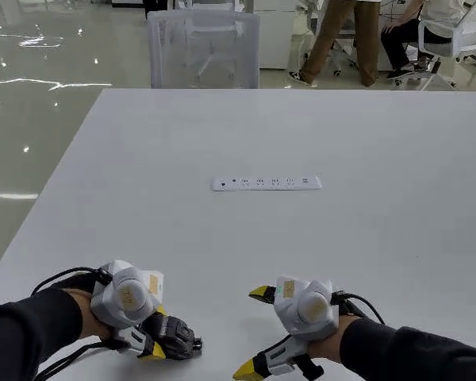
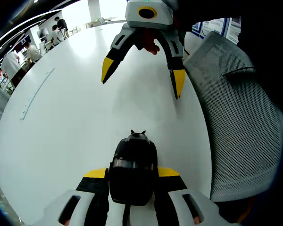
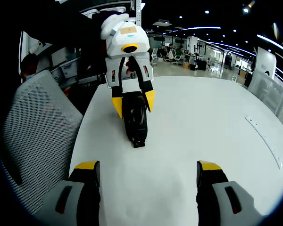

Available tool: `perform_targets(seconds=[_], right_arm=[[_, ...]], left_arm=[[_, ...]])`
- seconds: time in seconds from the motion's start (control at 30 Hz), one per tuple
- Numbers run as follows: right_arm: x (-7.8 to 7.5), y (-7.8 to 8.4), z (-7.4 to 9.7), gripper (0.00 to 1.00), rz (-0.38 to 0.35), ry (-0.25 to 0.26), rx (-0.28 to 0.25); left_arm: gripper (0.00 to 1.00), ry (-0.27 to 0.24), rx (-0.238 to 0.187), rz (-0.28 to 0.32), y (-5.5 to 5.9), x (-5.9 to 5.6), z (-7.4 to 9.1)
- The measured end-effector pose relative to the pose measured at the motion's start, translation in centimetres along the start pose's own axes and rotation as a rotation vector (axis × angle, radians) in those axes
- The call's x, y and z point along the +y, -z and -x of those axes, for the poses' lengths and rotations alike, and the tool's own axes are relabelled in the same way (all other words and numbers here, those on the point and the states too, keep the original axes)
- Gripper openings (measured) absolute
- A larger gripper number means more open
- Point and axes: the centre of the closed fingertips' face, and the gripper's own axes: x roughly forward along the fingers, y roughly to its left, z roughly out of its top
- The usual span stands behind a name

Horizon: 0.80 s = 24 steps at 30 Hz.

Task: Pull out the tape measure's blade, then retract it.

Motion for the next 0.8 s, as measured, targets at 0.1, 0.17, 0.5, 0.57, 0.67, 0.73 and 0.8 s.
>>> perform_targets(seconds=[0.1, 0.17, 0.5, 0.57, 0.67, 0.73, 0.8], right_arm=[[0.2, -0.5, -1.1, 0.75, 0.017, -0.016, -0.003], [0.3, -0.7, -1.7, 0.71, 0.028, -0.025, -0.002], [0.9, -1.5, -5.5, 0.56, 0.068, -0.066, 0.020], [1.1, -1.5, -6.0, 0.52, 0.078, -0.072, 0.029], [1.0, -1.4, -6.5, 0.36, 0.073, -0.072, 0.040], [0.7, -1.2, -7.0, 0.26, 0.091, -0.051, 0.047], [1.0, -1.3, -7.1, 0.24, 0.091, -0.067, 0.047]], left_arm=[[0.33, -0.001, 0.004, 0.028, 0.1, 0.0, 0.0], [0.33, -0.006, 0.003, 0.038, 0.0, 0.0, 0.0], [0.33, 0.003, -0.026, 0.093, 0.0, 0.0, -0.1], [0.33, 0.006, -0.027, 0.097, 0.0, 0.0, -0.1], [0.33, 0.017, -0.043, 0.108, 0.0, 0.1, -0.1], [0.33, 0.018, -0.053, 0.114, -0.1, 0.1, -0.1], [0.33, 0.018, -0.057, 0.115, -0.1, 0.0, -0.1]])
